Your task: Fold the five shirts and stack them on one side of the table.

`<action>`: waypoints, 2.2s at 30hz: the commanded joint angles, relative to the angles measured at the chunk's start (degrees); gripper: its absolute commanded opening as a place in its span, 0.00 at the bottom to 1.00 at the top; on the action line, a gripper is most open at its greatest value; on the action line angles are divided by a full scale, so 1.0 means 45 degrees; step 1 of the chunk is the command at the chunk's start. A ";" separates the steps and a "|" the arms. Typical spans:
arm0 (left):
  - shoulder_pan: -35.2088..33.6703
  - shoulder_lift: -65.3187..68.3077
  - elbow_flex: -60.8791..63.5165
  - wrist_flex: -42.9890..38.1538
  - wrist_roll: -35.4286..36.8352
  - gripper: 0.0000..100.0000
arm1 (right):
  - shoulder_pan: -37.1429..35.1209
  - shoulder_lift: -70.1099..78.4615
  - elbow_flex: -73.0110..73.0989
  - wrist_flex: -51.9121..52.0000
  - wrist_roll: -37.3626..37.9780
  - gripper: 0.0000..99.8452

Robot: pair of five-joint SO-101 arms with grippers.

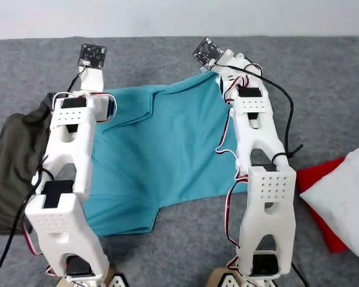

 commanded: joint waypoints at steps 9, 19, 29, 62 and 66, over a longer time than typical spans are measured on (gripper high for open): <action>0.0020 0.3282 -0.5206 0.4103 -0.1016 0.15 | 0.0127 -0.0088 -0.0781 -0.0088 0.0078 0.01; -0.0078 0.7697 -1.3021 1.0198 -0.0996 0.15 | 0.0264 -0.0088 -0.0781 -0.0088 0.0078 0.01; -0.0137 0.9905 -1.7905 1.2112 -0.1016 0.00 | 0.0225 -0.0088 -0.0781 -0.0088 0.0078 0.01; 0.0000 0.0899 -0.7082 1.1585 -0.2579 0.00 | 0.0225 -0.3409 -0.0938 0.6574 0.0137 0.01; 0.0000 0.1836 -0.7101 1.0589 -0.2559 0.04 | 0.0166 -0.2960 -0.0938 0.6554 0.0137 0.01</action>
